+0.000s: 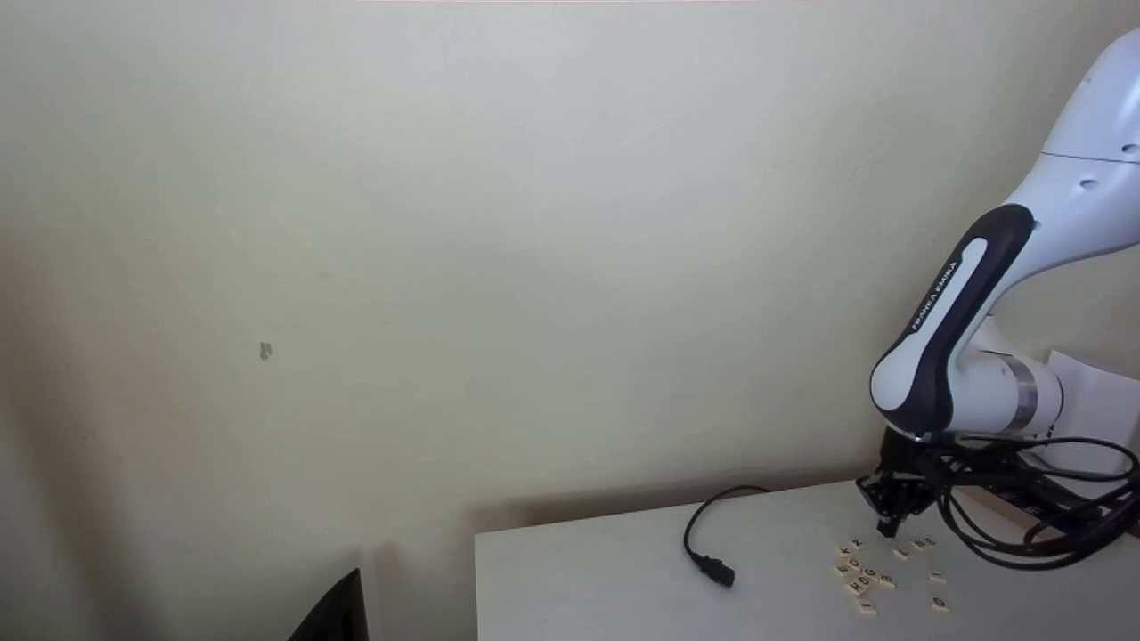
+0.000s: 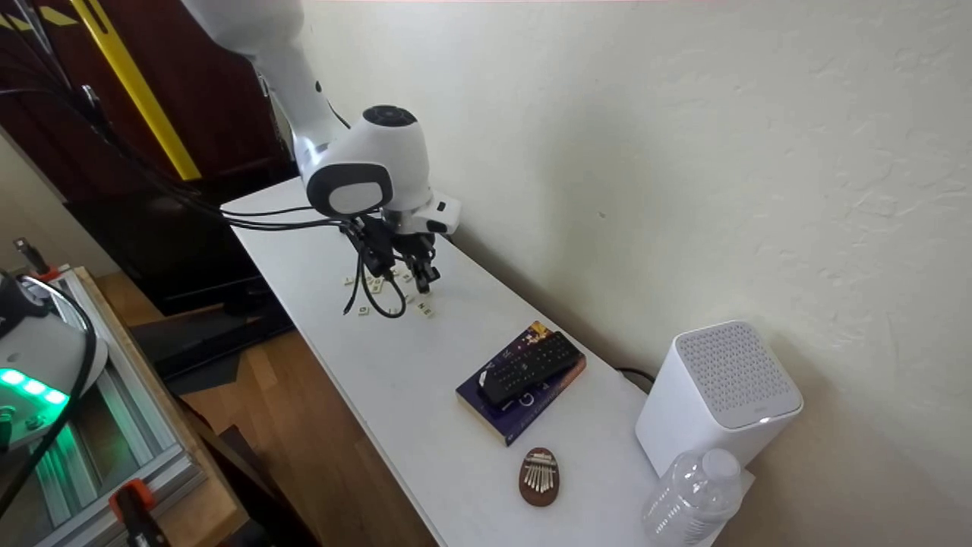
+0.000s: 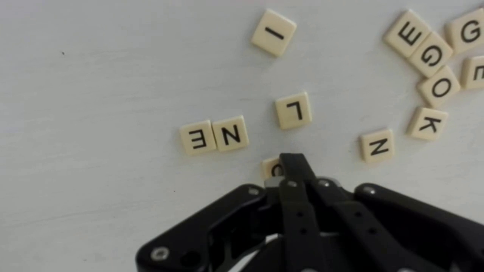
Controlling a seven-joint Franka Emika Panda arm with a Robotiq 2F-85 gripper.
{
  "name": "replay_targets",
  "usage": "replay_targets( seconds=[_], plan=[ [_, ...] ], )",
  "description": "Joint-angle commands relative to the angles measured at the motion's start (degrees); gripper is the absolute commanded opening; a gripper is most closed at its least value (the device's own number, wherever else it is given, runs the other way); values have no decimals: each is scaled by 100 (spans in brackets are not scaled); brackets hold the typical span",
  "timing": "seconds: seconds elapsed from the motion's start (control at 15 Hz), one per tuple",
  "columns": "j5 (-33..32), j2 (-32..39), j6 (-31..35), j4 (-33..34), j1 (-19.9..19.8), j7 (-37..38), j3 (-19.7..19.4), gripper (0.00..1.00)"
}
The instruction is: Spell the word 'Line'.
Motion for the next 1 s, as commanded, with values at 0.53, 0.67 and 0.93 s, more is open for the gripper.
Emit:
replay_targets(
  seconds=[0.53, 0.67, 0.93],
  plan=[
    [-42, 283, -51, 236, 19, 7, 283, 0],
    [-29, 210, 0, 163, 8, 10, 303, 0],
    [11, -25, 101, -43, -65, 12, 355, 0]
  ],
)
